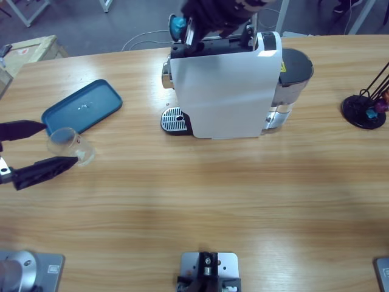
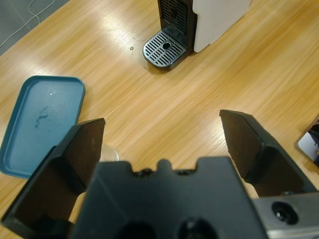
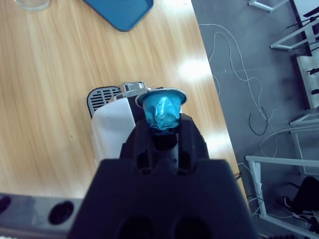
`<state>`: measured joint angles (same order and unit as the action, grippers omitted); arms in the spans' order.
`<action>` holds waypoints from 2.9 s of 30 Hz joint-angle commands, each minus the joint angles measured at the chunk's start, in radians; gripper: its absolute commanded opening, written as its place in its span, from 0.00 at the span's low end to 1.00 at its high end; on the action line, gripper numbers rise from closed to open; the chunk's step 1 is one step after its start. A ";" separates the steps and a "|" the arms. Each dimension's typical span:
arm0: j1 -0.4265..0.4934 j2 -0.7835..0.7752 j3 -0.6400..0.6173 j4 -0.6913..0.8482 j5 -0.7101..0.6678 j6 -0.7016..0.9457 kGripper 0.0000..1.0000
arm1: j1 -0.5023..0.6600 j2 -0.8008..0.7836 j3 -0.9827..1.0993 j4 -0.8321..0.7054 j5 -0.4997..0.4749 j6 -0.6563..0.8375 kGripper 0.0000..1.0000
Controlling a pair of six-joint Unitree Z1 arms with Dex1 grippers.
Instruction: Pour coffee
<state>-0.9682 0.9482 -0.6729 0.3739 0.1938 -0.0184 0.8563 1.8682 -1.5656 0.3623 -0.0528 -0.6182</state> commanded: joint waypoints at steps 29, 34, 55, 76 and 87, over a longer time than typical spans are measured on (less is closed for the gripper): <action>-0.012 -0.025 0.050 0.011 -0.028 -0.002 0.99 | -0.031 0.028 0.093 -0.036 -0.026 0.047 0.76; -0.012 -0.027 0.047 0.007 -0.028 -0.003 0.99 | 0.006 -0.050 0.079 -0.032 0.016 0.085 0.00; -0.012 -0.012 -0.047 0.039 -0.036 -0.048 0.99 | 0.039 -0.377 0.391 -0.182 -0.546 1.231 0.00; -0.012 -0.008 -0.062 0.061 -0.037 -0.048 0.99 | 0.147 0.002 0.111 -0.144 -0.394 1.244 0.00; -0.012 -0.029 -0.063 0.097 -0.037 -0.058 0.99 | 0.147 0.127 0.113 -0.202 -0.348 1.244 0.00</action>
<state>-0.9702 0.9351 -0.7407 0.4541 0.1723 -0.0643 0.9632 1.8338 -1.4849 0.1741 -0.4407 0.6368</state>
